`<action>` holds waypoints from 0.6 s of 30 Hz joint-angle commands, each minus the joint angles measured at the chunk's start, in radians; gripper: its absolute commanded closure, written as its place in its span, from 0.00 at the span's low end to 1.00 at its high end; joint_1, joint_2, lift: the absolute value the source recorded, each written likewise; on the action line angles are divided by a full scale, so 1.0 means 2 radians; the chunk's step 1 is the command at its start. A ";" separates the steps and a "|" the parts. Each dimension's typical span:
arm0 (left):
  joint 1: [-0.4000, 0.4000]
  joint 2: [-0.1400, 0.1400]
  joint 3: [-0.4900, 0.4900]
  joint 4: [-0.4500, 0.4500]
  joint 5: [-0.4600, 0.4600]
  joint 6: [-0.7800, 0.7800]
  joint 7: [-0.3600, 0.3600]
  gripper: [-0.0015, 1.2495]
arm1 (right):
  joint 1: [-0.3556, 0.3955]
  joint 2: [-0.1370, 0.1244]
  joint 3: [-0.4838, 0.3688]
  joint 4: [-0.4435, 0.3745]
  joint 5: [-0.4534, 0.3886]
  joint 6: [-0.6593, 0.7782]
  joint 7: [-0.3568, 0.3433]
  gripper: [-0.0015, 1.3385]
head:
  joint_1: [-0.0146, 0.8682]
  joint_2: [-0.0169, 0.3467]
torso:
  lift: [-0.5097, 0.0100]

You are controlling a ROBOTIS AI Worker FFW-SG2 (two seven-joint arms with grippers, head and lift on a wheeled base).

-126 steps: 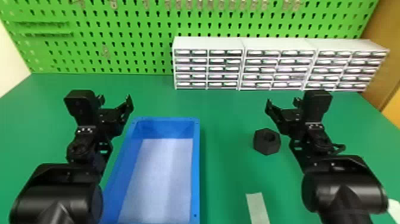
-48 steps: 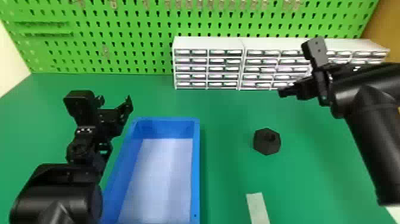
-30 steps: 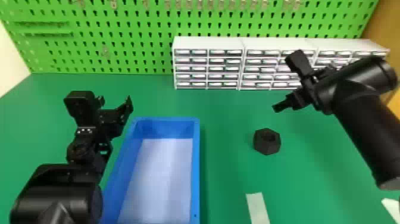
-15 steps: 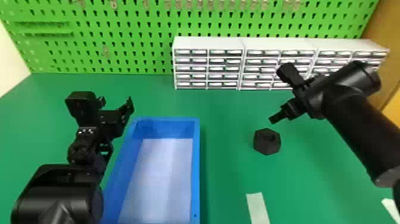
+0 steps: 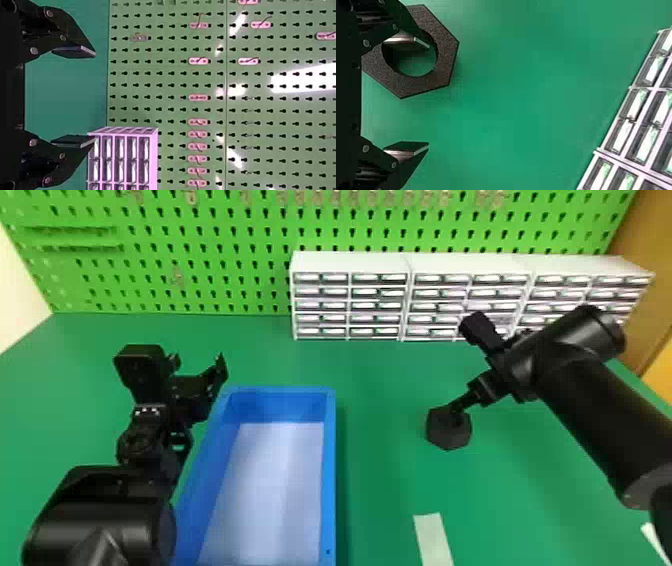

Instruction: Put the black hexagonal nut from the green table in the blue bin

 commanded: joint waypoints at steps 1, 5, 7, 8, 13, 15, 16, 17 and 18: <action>-0.001 0.000 -0.002 0.001 0.001 0.000 0.000 0.39 | -0.005 0.004 -0.002 0.016 -0.001 0.000 -0.002 0.29 | 0.79 0.19 | 0.80; -0.001 0.000 -0.003 0.003 0.001 0.000 0.000 0.39 | -0.005 0.006 -0.002 0.019 -0.006 0.000 -0.006 0.29 | 0.79 0.19 | 0.80; -0.002 0.000 -0.003 0.003 0.001 0.000 0.000 0.39 | -0.005 0.007 -0.002 0.022 -0.010 -0.001 -0.011 0.29 | 0.79 0.19 | 0.80; -0.002 0.000 -0.003 0.004 0.001 0.000 0.000 0.39 | -0.005 0.007 -0.002 0.023 -0.011 -0.003 -0.013 0.29 | 0.79 0.19 | 0.80; -0.002 0.000 -0.003 0.004 0.002 0.000 0.000 0.39 | -0.005 0.011 -0.015 0.036 -0.014 -0.018 -0.026 0.29 | 0.79 0.19 | 0.80; -0.002 0.000 -0.003 0.004 0.002 0.000 0.000 0.39 | -0.005 0.012 -0.021 0.042 -0.015 -0.026 -0.034 0.29 | 0.79 0.19 | 0.80; -0.002 0.000 -0.003 0.004 0.003 0.000 0.000 0.39 | -0.005 0.013 -0.025 0.045 -0.015 -0.029 -0.038 0.29 | 0.79 0.19 | 0.80; -0.002 0.000 -0.003 0.004 0.003 0.000 0.000 0.39 | -0.005 0.013 -0.028 0.048 -0.015 -0.032 -0.040 0.29 | 0.79 0.19 | 0.80; -0.002 0.000 -0.003 0.004 0.003 0.000 0.000 0.39 | -0.005 0.014 -0.031 0.051 -0.016 -0.033 -0.044 0.29 | 0.79 0.19 | 0.80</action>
